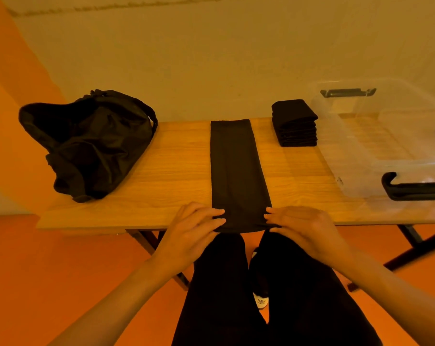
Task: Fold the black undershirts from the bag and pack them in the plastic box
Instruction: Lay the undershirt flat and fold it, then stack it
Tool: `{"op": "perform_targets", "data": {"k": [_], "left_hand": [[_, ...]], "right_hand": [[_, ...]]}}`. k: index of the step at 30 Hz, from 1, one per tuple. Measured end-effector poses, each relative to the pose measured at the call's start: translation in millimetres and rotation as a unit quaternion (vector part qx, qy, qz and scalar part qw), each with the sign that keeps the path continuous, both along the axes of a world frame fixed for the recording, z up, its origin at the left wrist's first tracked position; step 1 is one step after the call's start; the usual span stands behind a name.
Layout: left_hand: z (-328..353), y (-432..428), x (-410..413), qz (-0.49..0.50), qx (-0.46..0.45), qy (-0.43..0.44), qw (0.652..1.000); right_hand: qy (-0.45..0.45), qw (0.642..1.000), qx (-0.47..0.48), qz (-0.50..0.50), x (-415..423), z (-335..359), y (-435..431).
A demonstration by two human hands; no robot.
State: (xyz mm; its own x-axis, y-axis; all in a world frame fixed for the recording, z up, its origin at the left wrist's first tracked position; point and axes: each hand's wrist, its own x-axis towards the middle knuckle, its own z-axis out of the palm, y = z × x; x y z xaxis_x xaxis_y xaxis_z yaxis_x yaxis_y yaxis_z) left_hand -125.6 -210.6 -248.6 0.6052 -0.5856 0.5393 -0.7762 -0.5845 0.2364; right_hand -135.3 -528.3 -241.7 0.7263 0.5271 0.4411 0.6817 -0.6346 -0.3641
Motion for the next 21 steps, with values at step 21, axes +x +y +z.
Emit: {"op": "perform_targets", "data": {"k": [21], "left_hand": [[55.1,-33.4,98.0,0.186,-0.282,0.432,0.836]], "right_hand": [[0.367,0.882,0.22,-0.201,110.5,52.8,34.0]]}}
